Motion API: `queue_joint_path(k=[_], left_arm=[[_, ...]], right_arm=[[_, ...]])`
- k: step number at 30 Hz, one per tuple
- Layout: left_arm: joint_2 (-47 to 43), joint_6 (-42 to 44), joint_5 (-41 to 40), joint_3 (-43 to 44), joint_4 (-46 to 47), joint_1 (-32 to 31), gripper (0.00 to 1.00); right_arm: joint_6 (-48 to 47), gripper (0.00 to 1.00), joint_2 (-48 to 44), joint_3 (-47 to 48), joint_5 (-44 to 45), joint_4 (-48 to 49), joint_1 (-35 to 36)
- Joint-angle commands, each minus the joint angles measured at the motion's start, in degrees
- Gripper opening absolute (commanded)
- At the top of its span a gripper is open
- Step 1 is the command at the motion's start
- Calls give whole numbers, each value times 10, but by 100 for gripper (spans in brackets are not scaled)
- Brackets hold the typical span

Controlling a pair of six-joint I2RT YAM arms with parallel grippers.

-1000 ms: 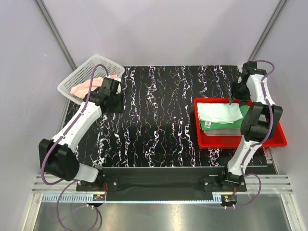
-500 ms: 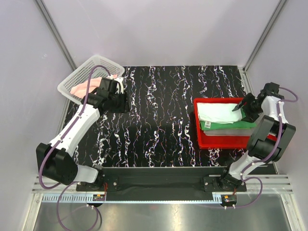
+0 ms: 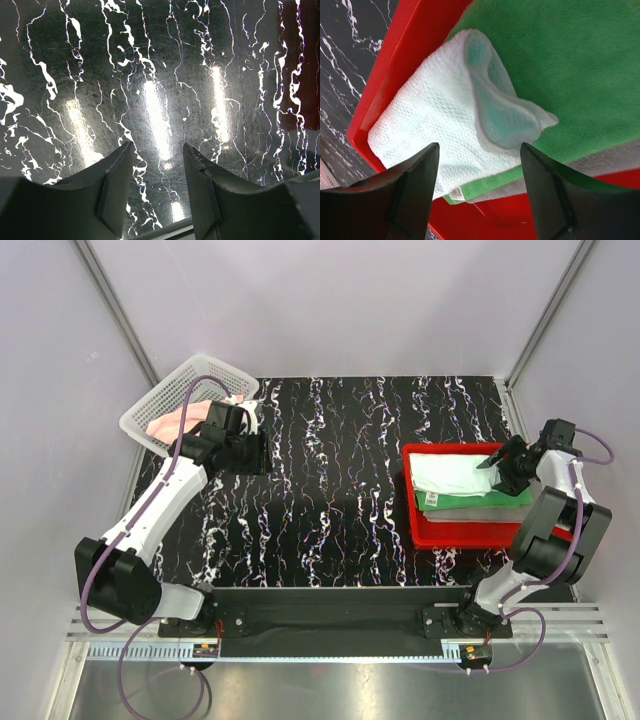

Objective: Fold and stack the towels
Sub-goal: Neatly place the folded towel into the bin

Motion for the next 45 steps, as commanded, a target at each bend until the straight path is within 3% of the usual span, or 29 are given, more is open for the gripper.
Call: queue_joint_path(k=[1,3,6,8,10,12,14,17,33,45], left_arm=[[-21,6,12,4,20,2,49],[-23,6,10,3,20,2,49],[-25,6,5,4,20,2,49],[-24,5,6,6,18,2,49],[-23,3,7,8,18,2,50],[-21,2,11,8,20,2,50],[-18,2,12,6,20,2,50],[-18,0,17,3,24,2,50],[-23,1,26,-3,28,1,50],[-21,1,25,-4,29,2,50]], right_arm=[[-12,72,-48,51,72,-22,1],[-23,70,-50,62,99,-40,1],[-36,58,-44,74,106,-55,1],[-37,47,-44,70,93,-52,1],[-36,42,-47,61,52,-49,2],[-35,43,-54,52,50,-57,2],[-17,54,-69,21,61,-44,2],[19,62,-95,-36,36,6,1],[122,61,-128,-167,-9,142,2],[136,61,-123,-169,-21,162,2]])
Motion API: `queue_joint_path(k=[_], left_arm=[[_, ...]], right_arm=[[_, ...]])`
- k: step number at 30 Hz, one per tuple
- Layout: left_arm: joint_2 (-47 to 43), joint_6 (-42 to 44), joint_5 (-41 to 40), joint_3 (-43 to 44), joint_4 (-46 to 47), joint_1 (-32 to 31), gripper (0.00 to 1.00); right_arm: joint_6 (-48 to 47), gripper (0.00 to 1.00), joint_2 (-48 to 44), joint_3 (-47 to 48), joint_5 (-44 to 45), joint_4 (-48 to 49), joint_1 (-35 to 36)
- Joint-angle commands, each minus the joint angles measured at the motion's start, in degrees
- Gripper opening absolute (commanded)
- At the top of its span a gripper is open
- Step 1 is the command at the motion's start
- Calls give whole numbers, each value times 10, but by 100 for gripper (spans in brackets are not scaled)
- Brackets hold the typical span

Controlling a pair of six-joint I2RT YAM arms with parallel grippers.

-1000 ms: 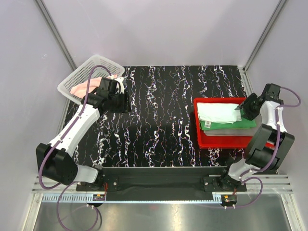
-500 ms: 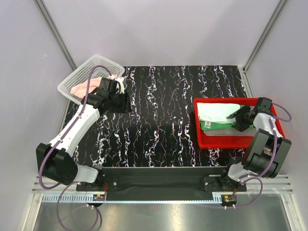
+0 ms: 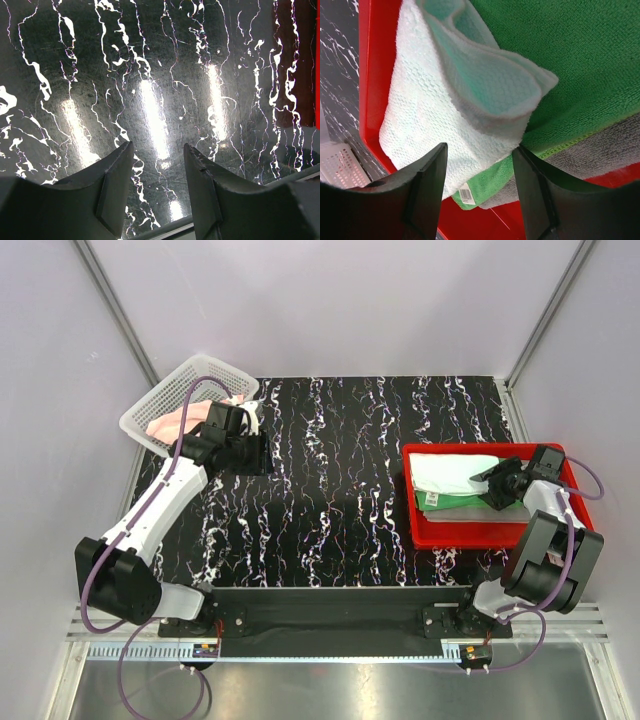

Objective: Fold and stack the towels
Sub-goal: Neatly place the folded towel into the bin

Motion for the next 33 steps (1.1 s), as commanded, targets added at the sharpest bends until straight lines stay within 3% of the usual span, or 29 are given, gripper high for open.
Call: queue_joint_path(k=[1,20,33], left_arm=[[-21,1,15,0,25,1,50],[-19,-1,15,-6,27,2,50],[-16,1,11,1,23,1,50]], right_arm=[[5,61,-15,10,-10,9,2],[8,62,-30,10,-13,1,7],[23,62,-44,-31,39,72,18]])
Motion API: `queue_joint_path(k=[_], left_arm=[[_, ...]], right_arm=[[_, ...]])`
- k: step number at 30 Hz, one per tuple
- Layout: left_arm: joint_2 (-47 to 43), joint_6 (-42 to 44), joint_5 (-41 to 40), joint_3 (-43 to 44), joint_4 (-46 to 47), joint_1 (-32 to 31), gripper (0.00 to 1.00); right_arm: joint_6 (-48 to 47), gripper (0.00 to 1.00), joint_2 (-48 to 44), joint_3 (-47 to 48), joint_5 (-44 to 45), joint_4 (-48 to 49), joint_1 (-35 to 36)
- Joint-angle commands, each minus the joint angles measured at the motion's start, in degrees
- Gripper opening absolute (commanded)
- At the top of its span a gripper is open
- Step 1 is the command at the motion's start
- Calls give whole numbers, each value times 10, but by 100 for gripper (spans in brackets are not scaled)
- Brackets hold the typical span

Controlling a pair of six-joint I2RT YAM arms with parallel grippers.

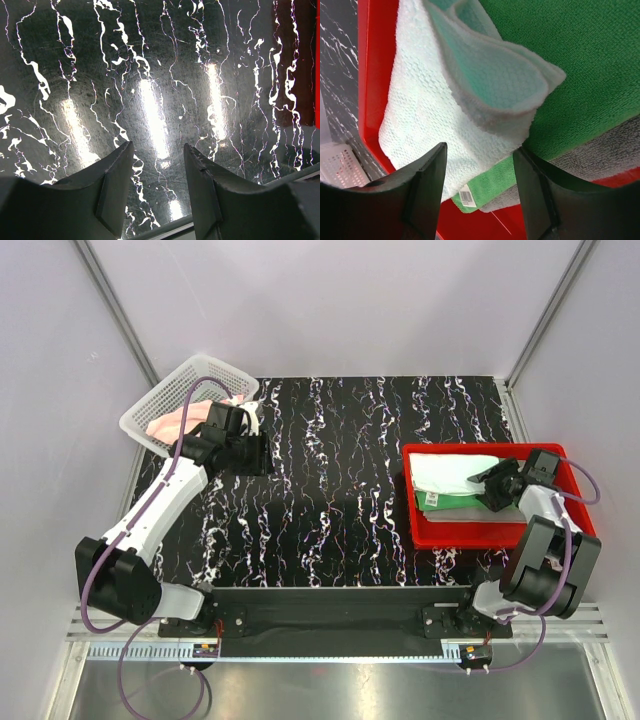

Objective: Fold and stack the towels
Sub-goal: Neatly place the folded towel into the bin

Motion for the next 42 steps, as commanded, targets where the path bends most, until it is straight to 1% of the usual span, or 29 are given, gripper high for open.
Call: queue_joint_path(k=[1,5,8,14,16,17,18,19,21,22,24,25,27,31,33,35,38,39,41,42], left_arm=[[-16,1,10,2,23,1,50],[-17,3,7,2,21,2,50],[-18,1,11,0,24,2,50],[-19,1,13,-3,26,1,50],[-20,1,13,-5,26,2,50],[-20,1,13,-4,25,2,50],[-20,2,12,-5,25,2,50],[-21,2,10,-4,24,3,50],[-21,2,8,-3,22,2,50],[-21,2,8,-3,22,2,50],[-20,2,5,-3,21,2,50],[-19,1,4,-2,21,1,50],[-18,1,-1,1,17,2,50],[-17,0,-12,8,10,2,50],[-16,-3,-13,12,7,2,50],[-14,-6,-14,17,6,2,50],[-11,-9,-24,24,5,2,50],[-7,-10,-32,31,3,2,50],[-3,-11,-39,40,-1,3,51],[-1,-12,-44,44,-2,2,51]], right_arm=[[-5,62,-35,0,45,32,8],[-42,62,-89,16,132,5,16],[-59,62,-113,21,153,7,16],[-89,62,-120,38,164,-20,19],[-91,62,-113,49,154,-37,22],[-94,61,-100,56,131,-39,22],[-104,58,-93,61,120,-42,23],[-108,51,-84,65,111,-44,24],[-120,42,-56,74,77,-36,24],[-122,36,-30,79,59,-36,24],[-124,31,-4,92,76,-57,24],[-123,28,18,95,112,-66,24],[-129,22,29,89,133,-67,24],[-147,21,40,100,175,-65,24],[-158,26,40,126,169,-78,23],[-167,34,29,153,147,-102,28],[-180,39,25,198,108,-131,46],[-189,39,32,210,91,-157,66],[-188,37,33,226,68,-163,88],[-176,31,32,224,50,-156,99]])
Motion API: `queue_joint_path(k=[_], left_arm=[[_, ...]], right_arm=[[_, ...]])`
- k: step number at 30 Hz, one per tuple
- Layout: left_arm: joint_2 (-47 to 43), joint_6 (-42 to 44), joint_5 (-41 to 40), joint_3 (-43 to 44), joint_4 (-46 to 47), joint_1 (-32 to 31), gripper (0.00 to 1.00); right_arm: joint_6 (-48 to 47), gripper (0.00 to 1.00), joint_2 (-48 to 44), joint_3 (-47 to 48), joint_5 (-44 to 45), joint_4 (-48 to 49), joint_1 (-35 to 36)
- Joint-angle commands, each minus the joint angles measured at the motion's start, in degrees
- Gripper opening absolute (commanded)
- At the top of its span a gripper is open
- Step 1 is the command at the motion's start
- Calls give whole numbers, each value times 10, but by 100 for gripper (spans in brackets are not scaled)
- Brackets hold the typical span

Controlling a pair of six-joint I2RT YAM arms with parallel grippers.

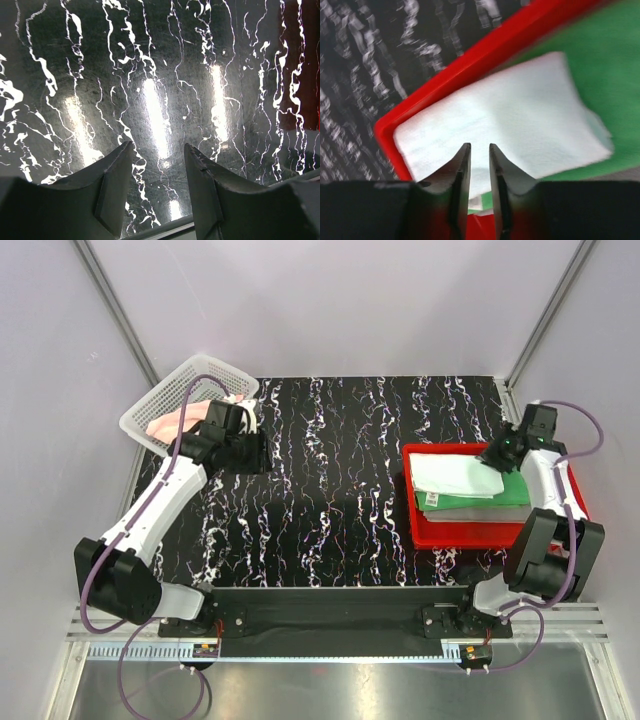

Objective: Fold and stack the towels
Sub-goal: Neatly place the folded towel into the bin

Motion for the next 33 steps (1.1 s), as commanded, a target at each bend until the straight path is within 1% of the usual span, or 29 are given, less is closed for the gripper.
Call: queue_joint_path(k=[1,3,4,6,7,13,15,18,23,30,33], left_arm=[[2,-5,-30,45,9,3,51],[3,-5,-40,53,6,4,51],[5,-6,-44,58,3,6,51],[6,-7,-49,70,0,9,51],[6,-9,-50,74,-3,9,51],[10,-14,-58,90,-8,14,51],[14,-15,-61,90,-9,16,51],[18,-19,-55,96,-14,16,51],[16,-26,-45,101,-19,15,51],[14,-27,-49,104,-18,16,52],[24,-30,-54,122,-20,23,52]], right_arm=[[1,26,-15,22,-92,-15,56],[18,19,-13,9,-119,9,83],[23,9,-4,6,-138,13,112],[30,3,9,2,-165,24,134],[34,1,23,-3,-168,25,156],[43,0,53,-65,-179,77,207],[41,0,67,-75,-166,76,211],[33,0,64,-90,-158,80,213],[26,0,49,-76,-150,54,214],[15,0,3,-58,-141,14,214],[6,0,-5,-56,-134,1,215]])
